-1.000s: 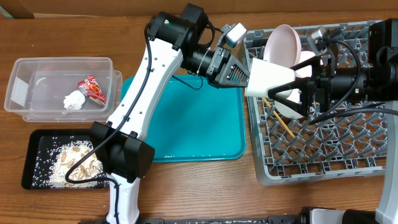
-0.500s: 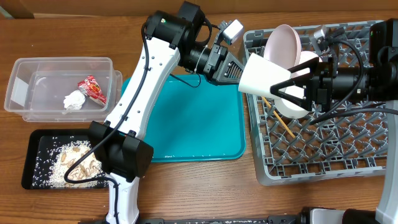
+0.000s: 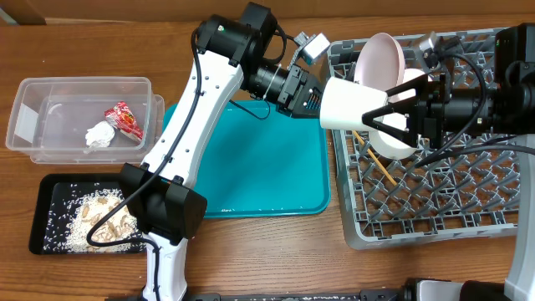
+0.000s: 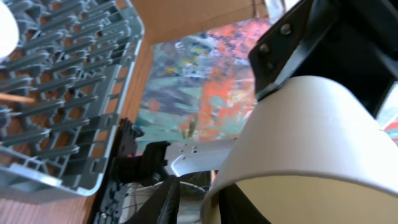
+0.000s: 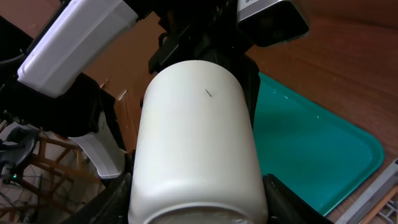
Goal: Sort waste into correct bins and load items into the dishwasher
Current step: 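Lower the cup upside down into the rack with the right gripper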
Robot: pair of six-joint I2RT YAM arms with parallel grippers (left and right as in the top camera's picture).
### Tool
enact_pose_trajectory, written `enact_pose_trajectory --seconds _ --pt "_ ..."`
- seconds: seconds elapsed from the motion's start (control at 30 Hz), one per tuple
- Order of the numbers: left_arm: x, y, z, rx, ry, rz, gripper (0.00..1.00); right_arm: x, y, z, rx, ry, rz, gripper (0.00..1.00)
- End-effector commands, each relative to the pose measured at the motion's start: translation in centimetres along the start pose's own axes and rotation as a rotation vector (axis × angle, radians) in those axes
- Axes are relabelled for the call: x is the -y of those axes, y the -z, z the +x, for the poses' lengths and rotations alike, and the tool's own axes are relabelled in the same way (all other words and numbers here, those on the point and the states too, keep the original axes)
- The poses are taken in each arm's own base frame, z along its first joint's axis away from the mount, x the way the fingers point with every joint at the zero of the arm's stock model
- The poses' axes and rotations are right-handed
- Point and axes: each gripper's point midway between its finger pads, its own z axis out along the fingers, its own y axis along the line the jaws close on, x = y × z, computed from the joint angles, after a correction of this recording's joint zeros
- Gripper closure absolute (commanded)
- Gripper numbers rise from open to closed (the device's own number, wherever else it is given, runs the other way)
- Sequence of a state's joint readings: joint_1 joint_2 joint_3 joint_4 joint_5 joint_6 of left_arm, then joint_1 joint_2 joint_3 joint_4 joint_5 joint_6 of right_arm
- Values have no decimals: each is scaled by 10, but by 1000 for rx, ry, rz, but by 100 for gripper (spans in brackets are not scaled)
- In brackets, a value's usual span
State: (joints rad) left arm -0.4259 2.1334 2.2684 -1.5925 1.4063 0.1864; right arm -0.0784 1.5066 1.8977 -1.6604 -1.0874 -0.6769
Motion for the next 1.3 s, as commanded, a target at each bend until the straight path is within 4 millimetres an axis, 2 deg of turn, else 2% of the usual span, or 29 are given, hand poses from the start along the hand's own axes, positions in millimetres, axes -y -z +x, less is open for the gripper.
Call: enact_pose_trajectory --seconds 0.0,0.2,0.4,0.5,0.6,0.73,0.8,0.9,1.0,1.17,1.23,1.27 --pt "-8 3 3 -12 -21 -125 76 -4 1 -4 19 18 -17 61" --pt "-28 14 -4 16 49 -236 74 11 1 6 -38 -9 67 66" --pt "-46 24 -9 43 94 -341 67 31 4 15 -88 -99 183 70" --pt "-49 25 -10 47 92 -358 65 39 6 17 -98 -141 232 71" --pt "-51 26 -12 51 83 -368 65 56 12 24 -128 -217 340 73" --pt "-73 36 -11 67 145 -509 65 85 30 42 -182 -371 561 74" --pt "-88 45 -9 82 199 -612 66 103 47 55 -197 -487 731 75" --pt "-97 52 -5 90 245 -681 67 119 69 68 -198 -614 921 75" --pt "-101 55 -2 85 260 -712 70 121 80 79 -209 -687 1002 75" --pt "-112 65 4 90 310 -802 72 117 86 93 -246 -757 1049 75" --pt "-115 68 8 89 332 -831 73 120 93 102 -251 -796 1111 75" --pt "-117 71 11 84 345 -854 74 125 98 114 -270 -840 1166 75"
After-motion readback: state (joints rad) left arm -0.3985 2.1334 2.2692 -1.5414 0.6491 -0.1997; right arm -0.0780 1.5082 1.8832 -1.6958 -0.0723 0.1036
